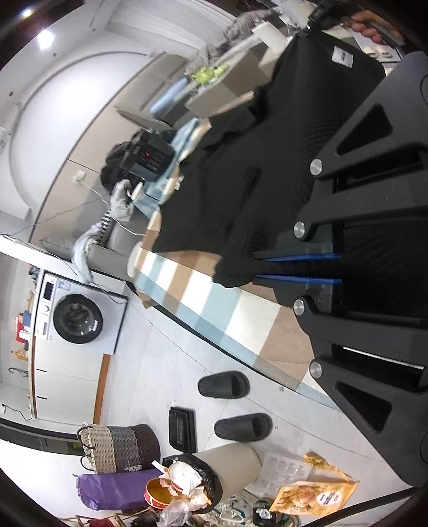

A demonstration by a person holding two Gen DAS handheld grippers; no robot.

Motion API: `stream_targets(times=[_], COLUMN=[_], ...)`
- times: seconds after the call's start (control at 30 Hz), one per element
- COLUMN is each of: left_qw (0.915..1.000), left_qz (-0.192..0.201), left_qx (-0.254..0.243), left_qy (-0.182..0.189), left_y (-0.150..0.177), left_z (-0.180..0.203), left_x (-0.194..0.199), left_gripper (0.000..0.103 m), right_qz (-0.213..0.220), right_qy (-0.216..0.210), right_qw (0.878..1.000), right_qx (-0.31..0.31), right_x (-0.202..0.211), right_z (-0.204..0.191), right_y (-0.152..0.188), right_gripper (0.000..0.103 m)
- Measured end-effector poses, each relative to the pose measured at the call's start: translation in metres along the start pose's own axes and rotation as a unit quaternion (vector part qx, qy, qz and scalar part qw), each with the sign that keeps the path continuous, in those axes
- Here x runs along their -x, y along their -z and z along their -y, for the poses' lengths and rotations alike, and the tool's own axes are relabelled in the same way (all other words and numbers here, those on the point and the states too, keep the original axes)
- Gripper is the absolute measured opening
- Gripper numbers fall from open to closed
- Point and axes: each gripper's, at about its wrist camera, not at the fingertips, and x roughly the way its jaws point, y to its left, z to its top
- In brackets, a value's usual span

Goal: Fold small clothes

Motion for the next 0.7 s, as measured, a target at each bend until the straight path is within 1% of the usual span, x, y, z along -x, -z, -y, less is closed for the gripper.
stream_targets(times=[0.07, 0.2, 0.33, 0.43, 0.5, 0.6, 0.7], left_qw=[0.9999, 0.9996, 0.9992, 0.9995, 0.9996, 0.9998, 0.9994], left_qz=[0.012, 0.029, 0.036, 0.03, 0.025, 0.009, -0.02], left_qx=[-0.004, -0.004, -0.003, -0.001, -0.009, -0.012, -0.008], left_qy=[0.002, 0.005, 0.013, 0.01, 0.001, -0.016, -0.026], left_y=[-0.002, -0.006, -0.016, -0.026, -0.033, -0.04, -0.041], left_z=[0.003, 0.006, 0.011, 0.017, 0.022, 0.025, 0.023], left_x=[0.014, 0.032, 0.031, 0.014, -0.006, -0.039, -0.075], left_gripper=[0.004, 0.004, 0.004, 0.004, 0.005, 0.005, 0.005], right_qz=[0.005, 0.031, 0.03, 0.016, 0.006, -0.009, -0.029], right_qy=[-0.003, -0.02, -0.016, -0.004, 0.007, 0.016, 0.024], right_qw=[1.0, 0.999, 0.999, 1.0, 1.0, 1.0, 0.999], right_qx=[-0.001, -0.008, -0.013, -0.013, -0.013, -0.014, -0.022], right_x=[0.006, 0.022, 0.013, -0.008, -0.023, -0.05, -0.076], right_z=[0.001, 0.0, -0.001, -0.005, -0.007, -0.006, -0.001], right_y=[-0.002, -0.002, -0.009, -0.015, -0.019, -0.024, -0.027], right_gripper=[0.004, 0.004, 0.004, 0.004, 0.005, 0.005, 0.005])
